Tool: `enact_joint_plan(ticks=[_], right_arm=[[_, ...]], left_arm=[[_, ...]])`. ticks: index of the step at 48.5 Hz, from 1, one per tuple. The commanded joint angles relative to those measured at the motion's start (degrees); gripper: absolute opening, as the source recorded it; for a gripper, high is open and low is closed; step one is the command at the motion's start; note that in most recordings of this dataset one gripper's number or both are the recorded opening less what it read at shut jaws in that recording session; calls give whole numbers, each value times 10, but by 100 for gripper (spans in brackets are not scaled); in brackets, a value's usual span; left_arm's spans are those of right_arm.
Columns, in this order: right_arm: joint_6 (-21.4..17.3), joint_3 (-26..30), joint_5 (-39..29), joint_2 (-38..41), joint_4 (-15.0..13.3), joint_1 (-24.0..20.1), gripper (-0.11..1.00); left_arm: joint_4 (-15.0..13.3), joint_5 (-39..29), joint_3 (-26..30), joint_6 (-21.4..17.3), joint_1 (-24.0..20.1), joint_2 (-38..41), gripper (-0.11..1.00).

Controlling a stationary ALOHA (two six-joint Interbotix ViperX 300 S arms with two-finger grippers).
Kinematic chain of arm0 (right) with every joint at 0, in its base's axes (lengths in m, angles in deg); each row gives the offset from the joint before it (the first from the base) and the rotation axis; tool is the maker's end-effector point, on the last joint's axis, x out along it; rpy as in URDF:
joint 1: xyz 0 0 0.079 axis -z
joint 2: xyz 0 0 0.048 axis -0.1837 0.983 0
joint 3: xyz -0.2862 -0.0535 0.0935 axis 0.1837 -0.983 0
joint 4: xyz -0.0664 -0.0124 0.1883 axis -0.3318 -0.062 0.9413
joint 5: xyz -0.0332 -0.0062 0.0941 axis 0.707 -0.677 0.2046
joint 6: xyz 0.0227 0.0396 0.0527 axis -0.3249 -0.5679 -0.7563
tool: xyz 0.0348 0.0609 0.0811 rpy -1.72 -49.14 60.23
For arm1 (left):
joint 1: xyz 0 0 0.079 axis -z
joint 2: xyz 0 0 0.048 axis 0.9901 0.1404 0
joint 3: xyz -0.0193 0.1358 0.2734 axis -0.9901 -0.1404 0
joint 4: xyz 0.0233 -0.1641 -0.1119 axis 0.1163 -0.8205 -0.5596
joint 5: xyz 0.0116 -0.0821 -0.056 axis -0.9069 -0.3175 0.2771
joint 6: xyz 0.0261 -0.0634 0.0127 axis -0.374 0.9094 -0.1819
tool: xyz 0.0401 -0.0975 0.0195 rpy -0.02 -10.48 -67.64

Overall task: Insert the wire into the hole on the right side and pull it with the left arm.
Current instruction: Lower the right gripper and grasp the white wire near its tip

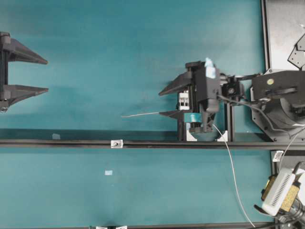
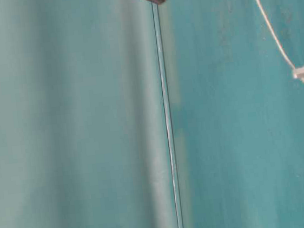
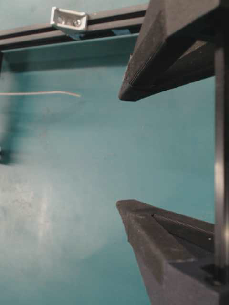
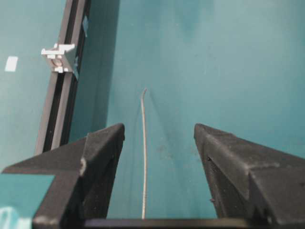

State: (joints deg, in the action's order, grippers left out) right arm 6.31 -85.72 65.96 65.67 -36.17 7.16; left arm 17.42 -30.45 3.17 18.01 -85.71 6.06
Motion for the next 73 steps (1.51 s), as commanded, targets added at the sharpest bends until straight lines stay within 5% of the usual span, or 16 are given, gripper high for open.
enact_joint_plan(ticks=[1,33,73], right_arm=[[-1,19,4,11,0,-2,71],[1,81,4,140,-2,-8,71],[1,109,23,197,-2,4,70]], left_arm=[[-2,3,11,1,-3,0,85],[-2,3,10,1,-18,0,85],[-2,-4,7,0,-18,0,85]])
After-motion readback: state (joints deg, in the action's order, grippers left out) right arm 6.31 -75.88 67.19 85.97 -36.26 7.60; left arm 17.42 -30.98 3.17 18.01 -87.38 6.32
